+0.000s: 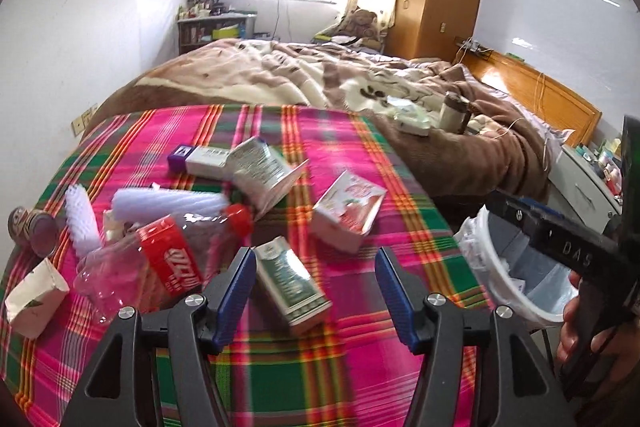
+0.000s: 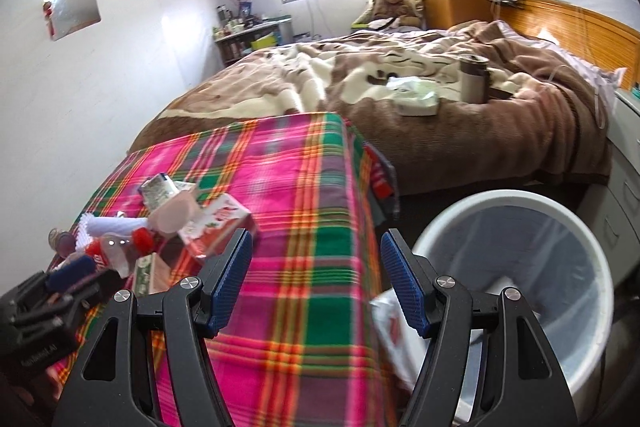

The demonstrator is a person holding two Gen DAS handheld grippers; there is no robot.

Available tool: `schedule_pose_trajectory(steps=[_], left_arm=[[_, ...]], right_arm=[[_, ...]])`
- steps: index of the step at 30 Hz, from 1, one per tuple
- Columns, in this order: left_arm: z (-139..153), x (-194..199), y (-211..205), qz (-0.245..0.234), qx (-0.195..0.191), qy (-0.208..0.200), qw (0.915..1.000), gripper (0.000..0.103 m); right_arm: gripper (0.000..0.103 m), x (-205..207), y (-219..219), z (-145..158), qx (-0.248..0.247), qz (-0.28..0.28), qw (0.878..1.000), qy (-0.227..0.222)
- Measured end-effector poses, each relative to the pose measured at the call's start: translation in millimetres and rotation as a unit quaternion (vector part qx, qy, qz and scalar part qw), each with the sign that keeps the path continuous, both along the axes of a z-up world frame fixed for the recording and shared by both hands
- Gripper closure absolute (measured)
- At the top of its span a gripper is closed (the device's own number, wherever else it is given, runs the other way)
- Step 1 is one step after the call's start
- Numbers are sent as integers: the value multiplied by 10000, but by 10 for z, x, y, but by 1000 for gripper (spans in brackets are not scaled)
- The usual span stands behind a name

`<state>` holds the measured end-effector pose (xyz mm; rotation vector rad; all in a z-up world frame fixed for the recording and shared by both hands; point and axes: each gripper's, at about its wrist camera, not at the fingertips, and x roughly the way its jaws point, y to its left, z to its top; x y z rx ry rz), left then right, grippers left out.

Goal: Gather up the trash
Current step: 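Open both tools to drop the tissue and carton into the wastebasket, then grasp the green medicine box with the left tool while the right tool grasps the strawberry milk carton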

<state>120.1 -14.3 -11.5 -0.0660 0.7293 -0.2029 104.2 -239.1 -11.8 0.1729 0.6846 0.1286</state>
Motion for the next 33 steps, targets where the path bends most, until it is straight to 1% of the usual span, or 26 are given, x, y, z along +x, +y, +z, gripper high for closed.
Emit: schedule_pose_trajectory(steps=[2, 4, 7, 13, 16, 20, 23, 24, 26, 33], left_arm=[[-71, 25, 54, 14, -18, 92, 10000, 42], [-151, 65, 103, -12, -120, 211, 9997, 41], [-268, 148, 123, 19, -64, 356, 9993, 41], [-456, 283, 107, -79, -105, 662, 9977, 41], [-526, 318, 112, -77, -2, 733, 9973, 41], [-580, 344, 210, 95, 47, 891, 9960, 41], [-577, 328, 311, 160, 64, 863, 9961, 42], [-584, 330, 349, 185, 48, 887, 9959, 42], [-583, 328, 424, 243, 0, 875, 9959, 42], [-543, 330, 525, 337, 73, 774, 9964, 41]], right_arm=[[35, 58, 81, -10, 6, 79, 10000, 47], [35, 110, 148, -26, 8, 138, 9999, 89], [35, 183, 244, -45, 64, 192, 9997, 166], [35, 346, 414, -89, 76, 260, 9991, 328], [35, 422, 491, -131, 103, 293, 9986, 424], [35, 498, 629, -160, 50, 383, 9980, 507], [34, 572, 726, -175, -107, 310, 9980, 542], [31, 599, 757, -189, -96, 304, 9978, 575], [29, 631, 778, -219, -17, 296, 9974, 651], [28, 767, 870, -323, 101, 208, 9957, 899]])
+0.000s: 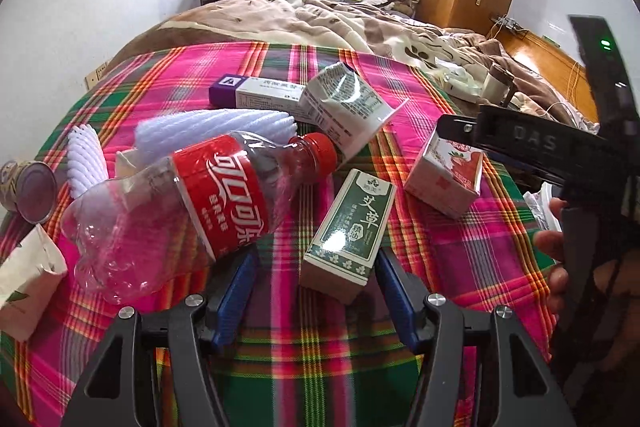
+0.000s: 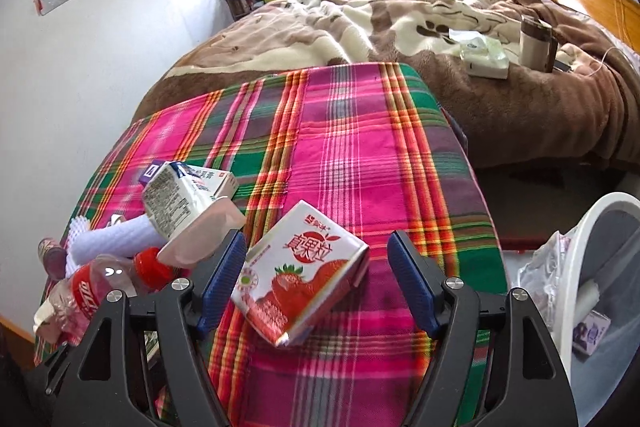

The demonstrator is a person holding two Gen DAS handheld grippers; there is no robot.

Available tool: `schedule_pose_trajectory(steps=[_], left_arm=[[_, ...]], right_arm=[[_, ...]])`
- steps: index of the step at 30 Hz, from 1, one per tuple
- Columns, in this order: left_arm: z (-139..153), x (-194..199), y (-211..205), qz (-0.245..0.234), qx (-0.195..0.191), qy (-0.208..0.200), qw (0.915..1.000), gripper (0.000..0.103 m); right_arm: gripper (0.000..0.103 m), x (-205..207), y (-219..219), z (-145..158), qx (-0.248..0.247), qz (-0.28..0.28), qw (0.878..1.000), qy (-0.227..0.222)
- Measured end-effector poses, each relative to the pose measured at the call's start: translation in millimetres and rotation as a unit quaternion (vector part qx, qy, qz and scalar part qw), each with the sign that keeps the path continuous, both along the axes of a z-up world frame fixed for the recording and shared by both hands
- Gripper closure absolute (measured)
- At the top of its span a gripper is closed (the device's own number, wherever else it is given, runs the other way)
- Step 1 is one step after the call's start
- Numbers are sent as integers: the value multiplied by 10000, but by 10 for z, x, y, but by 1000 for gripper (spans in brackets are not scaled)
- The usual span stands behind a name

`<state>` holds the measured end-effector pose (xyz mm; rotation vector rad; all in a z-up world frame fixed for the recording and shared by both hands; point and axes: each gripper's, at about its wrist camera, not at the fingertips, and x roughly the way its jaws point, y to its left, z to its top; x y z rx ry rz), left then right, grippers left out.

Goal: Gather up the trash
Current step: 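Grasp the green medicine box with the left tool while the right tool grasps the strawberry milk carton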

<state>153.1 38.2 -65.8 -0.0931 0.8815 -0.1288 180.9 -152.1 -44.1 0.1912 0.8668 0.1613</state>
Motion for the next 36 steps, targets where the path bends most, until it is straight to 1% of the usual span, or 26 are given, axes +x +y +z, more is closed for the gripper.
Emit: schedule_pose_trajectory(steps=[3, 6, 9, 15, 18, 22, 26, 31, 33, 34, 35, 36], left_arm=[[11, 9, 12, -32, -21, -5, 10000, 41], [7, 39, 12, -72, -29, 26, 10000, 42], [11, 63, 9, -99, -32, 23, 9999, 42], [29, 107, -5, -181, -9, -6, 9998, 42], [30, 135, -36, -239, 22, -12, 9997, 41], [25, 194, -93, -314, 58, -2, 9995, 42], [-19, 272, -181, -427, 183, 54, 9989, 42], [-51, 307, -259, -508, 288, 66, 9983, 42], [-57, 319, -258, -508, 187, 81, 9985, 45], [-56, 322, -248, -508, 112, 85, 9986, 52], [-57, 325, -241, -510, 88, 87, 9986, 57], [-56, 325, -242, -508, 91, 85, 9986, 59]], right_arm=[[28, 82, 24, -44, -4, -73, 9998, 192], [28, 142, 80, -88, -41, -1, 9995, 305], [25, 202, 137, -141, -146, 96, 9987, 489], [25, 131, 75, -130, -312, 169, 9974, 633], [25, 61, 33, -120, -530, 251, 9963, 621], [25, -69, -37, -118, -658, 390, 9954, 578], [25, -136, -68, -166, -976, 317, 9934, 514], [25, -154, -109, -194, -794, 349, 9953, 438], [25, -169, -110, -194, -806, 336, 9954, 389], [25, -184, -109, -186, -783, 352, 9958, 322], [25, -205, -111, -185, -763, 359, 9960, 286], [25, -223, -116, -181, -721, 358, 9964, 251]])
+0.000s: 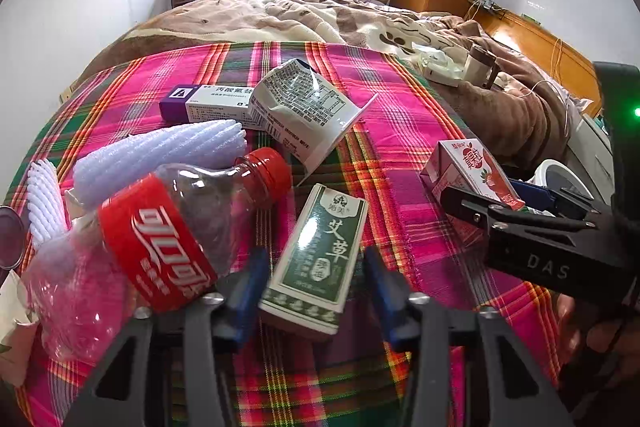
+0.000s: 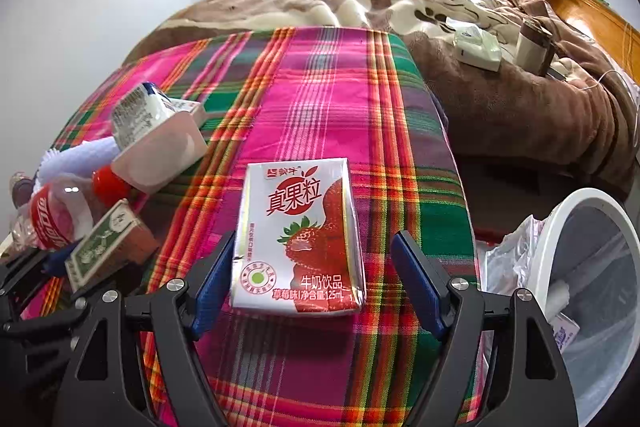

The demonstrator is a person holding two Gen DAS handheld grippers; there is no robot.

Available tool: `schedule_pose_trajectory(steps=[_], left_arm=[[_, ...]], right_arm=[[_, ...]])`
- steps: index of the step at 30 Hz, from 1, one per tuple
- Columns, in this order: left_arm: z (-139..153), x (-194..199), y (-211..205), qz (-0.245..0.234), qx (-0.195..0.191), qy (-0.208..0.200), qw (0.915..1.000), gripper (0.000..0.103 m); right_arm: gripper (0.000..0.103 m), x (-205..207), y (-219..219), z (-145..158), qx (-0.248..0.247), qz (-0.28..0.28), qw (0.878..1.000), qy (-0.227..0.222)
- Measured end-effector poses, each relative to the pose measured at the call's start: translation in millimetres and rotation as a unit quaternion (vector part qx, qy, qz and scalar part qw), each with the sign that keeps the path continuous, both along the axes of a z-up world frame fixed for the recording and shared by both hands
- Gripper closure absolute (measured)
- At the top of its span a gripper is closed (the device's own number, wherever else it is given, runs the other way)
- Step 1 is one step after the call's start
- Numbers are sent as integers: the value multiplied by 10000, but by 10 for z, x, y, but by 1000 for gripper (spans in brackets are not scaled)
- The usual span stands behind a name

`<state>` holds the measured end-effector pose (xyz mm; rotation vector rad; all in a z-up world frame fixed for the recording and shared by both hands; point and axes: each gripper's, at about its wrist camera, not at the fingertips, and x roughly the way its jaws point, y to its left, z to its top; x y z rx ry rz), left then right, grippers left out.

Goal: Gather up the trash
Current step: 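Grasp the green medicine box with the left tool while the right tool grasps the strawberry milk carton, then carry the green box and strawberry carton over the wastebasket with both tools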

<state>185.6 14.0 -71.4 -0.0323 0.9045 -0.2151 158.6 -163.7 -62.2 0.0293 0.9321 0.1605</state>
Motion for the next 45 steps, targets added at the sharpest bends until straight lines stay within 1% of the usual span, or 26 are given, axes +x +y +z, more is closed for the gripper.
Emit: schedule_pose_trajectory(steps=[1, 2, 3, 4, 5, 18, 23, 25, 29, 36, 42, 45], left_arm=[[2, -3, 0, 3, -4, -3, 10000, 63], [5, -13, 1, -13, -27, -7, 10000, 65], [8, -15, 3, -17, -51, -17, 10000, 66], [13, -23, 2, -21, -83, -33, 10000, 67], [18, -28, 1, -23, -95, -43, 9999, 68], [169, -185, -31, 3, -246, -252, 9994, 69], [305, -297, -80, -21, -248, -435, 9987, 69], [386, -351, -131, -71, -195, -561, 9982, 69], [519, -450, -217, -185, -238, -719, 9970, 69], [744, -589, -432, -403, -309, -971, 9940, 69], [888, -635, -765, -702, -357, -1132, 9905, 69], [933, -642, -956, -863, -380, -1179, 9885, 69]], right_arm=[[25, -15, -12, 4, 58, -5, 10000, -38], [30, -24, -20, 3, 85, -11, 9999, -53], [39, -31, -25, -2, 104, -18, 9999, -61], [45, -35, -29, -6, 123, -20, 9999, -61], [47, -42, -33, -11, 117, -36, 9999, -55], [47, -180, -131, 75, 319, -114, 9991, -268], [47, -286, -203, 150, 419, -165, 9983, -380], [47, -319, -235, 188, 435, -181, 9980, -432], [47, -411, -328, 285, 514, -236, 9967, -577], [47, -615, -542, 472, 472, -415, 9942, -875], [47, -757, -811, 605, 413, -655, 9913, -1067], [47, -804, -964, 619, 369, -812, 9899, -1099]])
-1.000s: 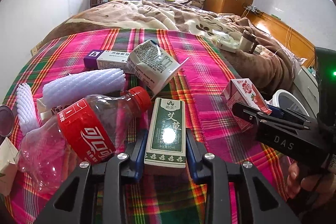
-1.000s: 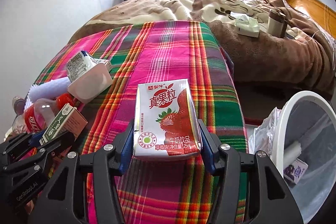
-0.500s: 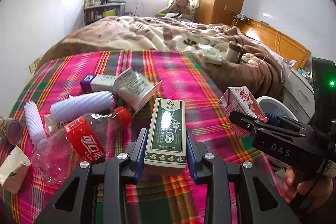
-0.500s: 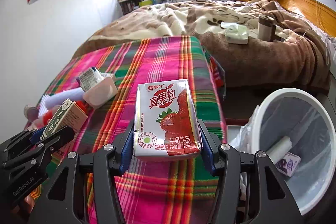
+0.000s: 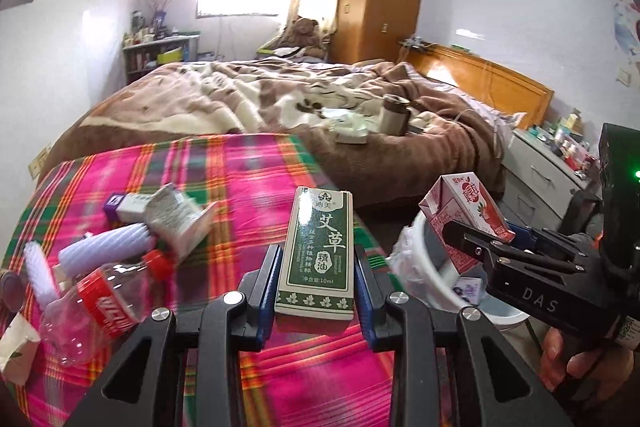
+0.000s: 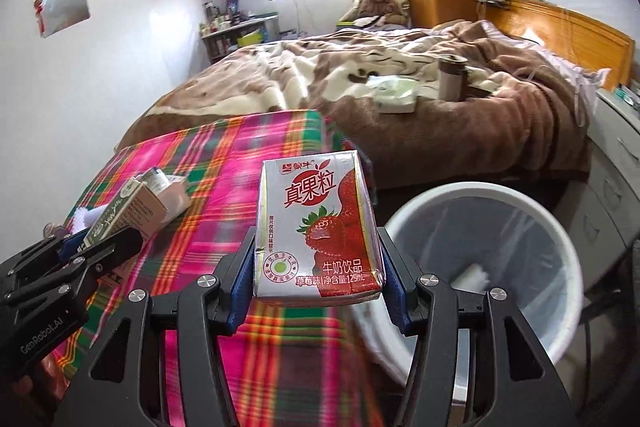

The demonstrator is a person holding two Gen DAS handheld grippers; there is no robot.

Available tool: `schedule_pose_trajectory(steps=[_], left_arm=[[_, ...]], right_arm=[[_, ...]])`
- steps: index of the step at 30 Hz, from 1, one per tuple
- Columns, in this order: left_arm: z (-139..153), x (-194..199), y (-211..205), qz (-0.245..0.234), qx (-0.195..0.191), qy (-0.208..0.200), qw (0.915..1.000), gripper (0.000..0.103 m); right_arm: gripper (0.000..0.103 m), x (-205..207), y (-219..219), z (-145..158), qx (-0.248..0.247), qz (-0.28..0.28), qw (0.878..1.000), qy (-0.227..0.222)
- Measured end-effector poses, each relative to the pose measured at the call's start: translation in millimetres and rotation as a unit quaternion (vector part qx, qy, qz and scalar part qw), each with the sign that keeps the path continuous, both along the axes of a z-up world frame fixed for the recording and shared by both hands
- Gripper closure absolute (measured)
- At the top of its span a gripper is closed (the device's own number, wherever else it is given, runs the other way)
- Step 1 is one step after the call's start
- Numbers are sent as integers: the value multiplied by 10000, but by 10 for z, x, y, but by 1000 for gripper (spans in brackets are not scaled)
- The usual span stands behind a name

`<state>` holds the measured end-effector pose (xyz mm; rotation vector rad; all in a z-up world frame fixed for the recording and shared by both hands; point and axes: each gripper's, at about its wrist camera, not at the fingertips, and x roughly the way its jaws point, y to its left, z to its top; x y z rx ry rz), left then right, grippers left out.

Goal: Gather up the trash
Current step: 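Carry the green box and strawberry carton over the wastebasket with both tools, then open both tools to drop the box and carton into the wastebasket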

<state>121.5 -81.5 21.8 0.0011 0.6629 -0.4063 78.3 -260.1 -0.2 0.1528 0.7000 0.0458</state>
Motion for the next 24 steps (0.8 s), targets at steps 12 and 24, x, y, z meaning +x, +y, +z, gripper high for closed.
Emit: schedule_pose_trajectory(steps=[12, 24], left_arm=[[6, -14, -762, -706, -120, 67, 9974, 69], [-221, 58, -1440, -1181, 26, 400, 9922, 69]], right_arm=[[47, -106, -626, -79, 5, -656, 9978, 82], [47, -130, -1039, -265, -58, -1029, 9938, 420]])
